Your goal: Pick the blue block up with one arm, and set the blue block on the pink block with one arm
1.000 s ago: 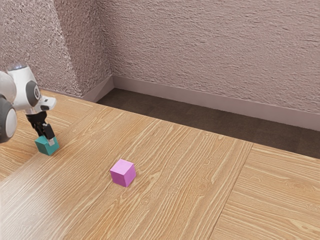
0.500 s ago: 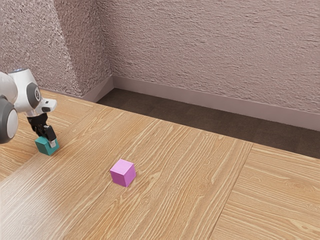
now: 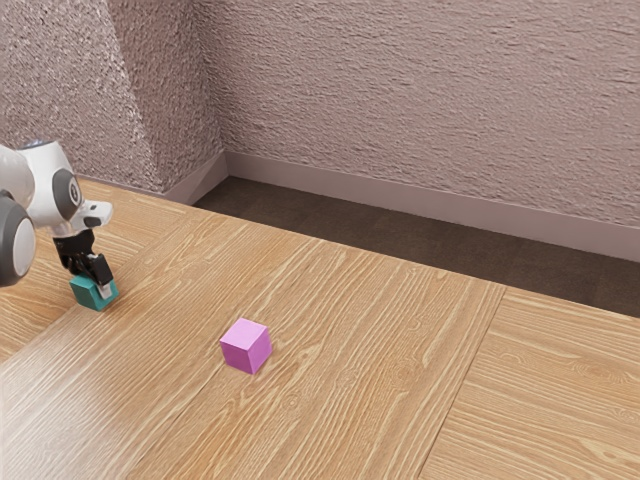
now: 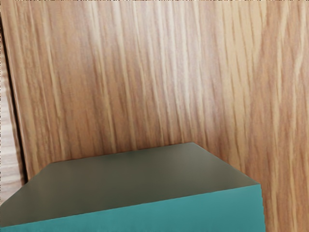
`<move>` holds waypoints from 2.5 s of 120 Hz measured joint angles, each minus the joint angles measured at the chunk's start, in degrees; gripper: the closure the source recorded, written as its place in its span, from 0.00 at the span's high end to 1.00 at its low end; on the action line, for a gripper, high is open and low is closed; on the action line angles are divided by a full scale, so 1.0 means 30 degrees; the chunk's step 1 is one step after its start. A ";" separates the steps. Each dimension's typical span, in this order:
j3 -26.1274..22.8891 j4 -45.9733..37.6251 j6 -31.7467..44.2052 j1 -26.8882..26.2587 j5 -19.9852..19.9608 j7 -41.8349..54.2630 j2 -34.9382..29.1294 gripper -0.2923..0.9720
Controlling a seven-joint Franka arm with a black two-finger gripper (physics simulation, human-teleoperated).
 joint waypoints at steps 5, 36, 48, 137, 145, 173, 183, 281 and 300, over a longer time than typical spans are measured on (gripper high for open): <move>0.0000 0.0011 0.0003 -0.0005 0.0001 -0.0053 0.0019 0.77; 0.0001 0.0019 0.0040 0.0003 0.0007 -0.0274 0.0055 0.71; 0.0001 0.0020 0.0053 -0.0001 0.0008 -0.0335 0.0064 0.67; 0.0001 0.0020 0.0046 -0.0011 0.0020 -0.0582 -0.0053 0.59; 0.0001 0.0020 0.0056 -0.0011 0.0027 -0.0602 -0.0053 0.57; 0.0001 0.0017 0.0075 -0.0012 0.0040 -0.0671 -0.0076 0.56; 0.0000 0.0004 0.0054 -0.0032 0.0059 -0.0687 -0.0288 0.55; -0.8692 -0.7272 0.0091 -0.0349 0.5233 -0.7064 -0.9510 0.54; -1.0955 -0.9126 -0.0071 -0.0389 0.5564 -1.1082 -1.0680 0.54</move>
